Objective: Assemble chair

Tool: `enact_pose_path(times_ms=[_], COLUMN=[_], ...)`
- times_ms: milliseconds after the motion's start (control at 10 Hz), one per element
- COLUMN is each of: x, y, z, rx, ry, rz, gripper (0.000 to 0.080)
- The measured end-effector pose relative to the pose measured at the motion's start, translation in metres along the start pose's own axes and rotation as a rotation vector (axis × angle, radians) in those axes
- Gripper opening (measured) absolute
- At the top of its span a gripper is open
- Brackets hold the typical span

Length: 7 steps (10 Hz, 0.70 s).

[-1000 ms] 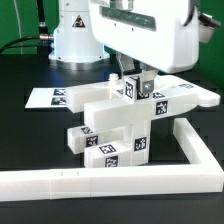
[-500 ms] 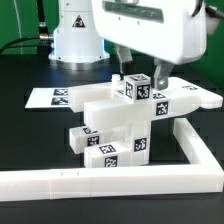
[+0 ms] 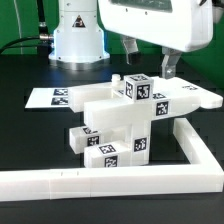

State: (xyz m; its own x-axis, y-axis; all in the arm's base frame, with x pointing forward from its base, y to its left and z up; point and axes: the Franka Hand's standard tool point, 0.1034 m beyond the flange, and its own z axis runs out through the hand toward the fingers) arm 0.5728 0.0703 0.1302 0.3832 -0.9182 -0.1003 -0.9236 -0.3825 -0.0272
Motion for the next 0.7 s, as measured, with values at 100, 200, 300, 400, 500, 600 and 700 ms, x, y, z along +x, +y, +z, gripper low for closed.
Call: enact_pose_path(times_ms=[100, 200, 300, 400, 500, 600, 700], x=[-0.005, -0.026, -0.045, -0.059, -0.056, -0.054, -0.055], y=[0.0, 0.004, 0.012, 0.019, 0.019, 0.019, 0.019], z=[-0.001, -0.008, -0.011, -0.011, -0.011, -0.01, -0.009], rx=[0.002, 0.01, 0.021, 0.028, 0.027, 0.027, 0.026], ry=[-0.003, -0.02, -0.027, -0.03, -0.028, -0.026, -0.026], rz=[-0.035, -0.122, -0.16, -0.174, -0.173, -0.19, -0.196], gripper=[0.0649, 0.0649, 0.0649, 0.0649, 0.0649, 0.0649, 0.0649])
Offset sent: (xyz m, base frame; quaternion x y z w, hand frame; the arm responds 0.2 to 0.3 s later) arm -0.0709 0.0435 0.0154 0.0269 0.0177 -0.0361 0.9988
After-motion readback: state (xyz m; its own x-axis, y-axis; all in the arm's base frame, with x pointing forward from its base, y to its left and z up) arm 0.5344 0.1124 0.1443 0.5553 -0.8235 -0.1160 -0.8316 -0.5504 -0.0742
